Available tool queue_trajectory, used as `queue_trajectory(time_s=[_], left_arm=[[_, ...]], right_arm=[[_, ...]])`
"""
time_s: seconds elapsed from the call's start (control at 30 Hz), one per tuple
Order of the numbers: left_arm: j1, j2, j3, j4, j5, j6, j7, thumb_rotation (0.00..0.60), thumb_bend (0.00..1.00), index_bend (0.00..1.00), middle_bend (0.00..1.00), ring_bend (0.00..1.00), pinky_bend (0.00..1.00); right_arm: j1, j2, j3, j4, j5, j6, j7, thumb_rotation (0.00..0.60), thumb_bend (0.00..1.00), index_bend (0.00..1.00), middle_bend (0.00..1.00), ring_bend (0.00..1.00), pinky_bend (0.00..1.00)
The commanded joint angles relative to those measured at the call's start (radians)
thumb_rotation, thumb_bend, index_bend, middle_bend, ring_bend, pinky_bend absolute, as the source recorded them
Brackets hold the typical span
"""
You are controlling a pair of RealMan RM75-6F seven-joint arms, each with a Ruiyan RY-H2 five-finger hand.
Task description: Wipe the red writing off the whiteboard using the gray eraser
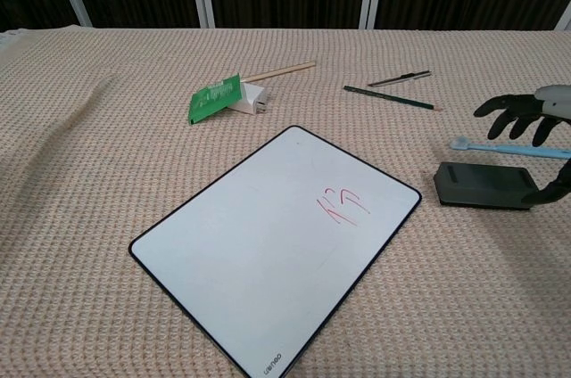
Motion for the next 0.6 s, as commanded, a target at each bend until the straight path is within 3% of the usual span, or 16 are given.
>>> queue_trajectory(time_s=[0.03, 0.6], left_arm=[[0.000, -0.001, -0.001, 0.000, -0.003, 0.000, 0.002, 0.600, 0.49, 0.11, 0.01, 0.00, 0.00], [-0.002, 0.001, -0.007, -0.004, -0.021, -0.006, 0.008, 0.600, 0.49, 0.11, 0.01, 0.00, 0.00]], right_arm=[[0.013, -0.026, -0.007, 0.018, 0.015, 0.000, -0.012, 0.600, 0.22, 0.18, 0.28, 0.27, 0.34], [0.047, -0.119, -0.020, 0.104, 0.047, 0.022, -0.037, 0.600, 0.32, 0.32, 0.36, 0.35, 0.38]])
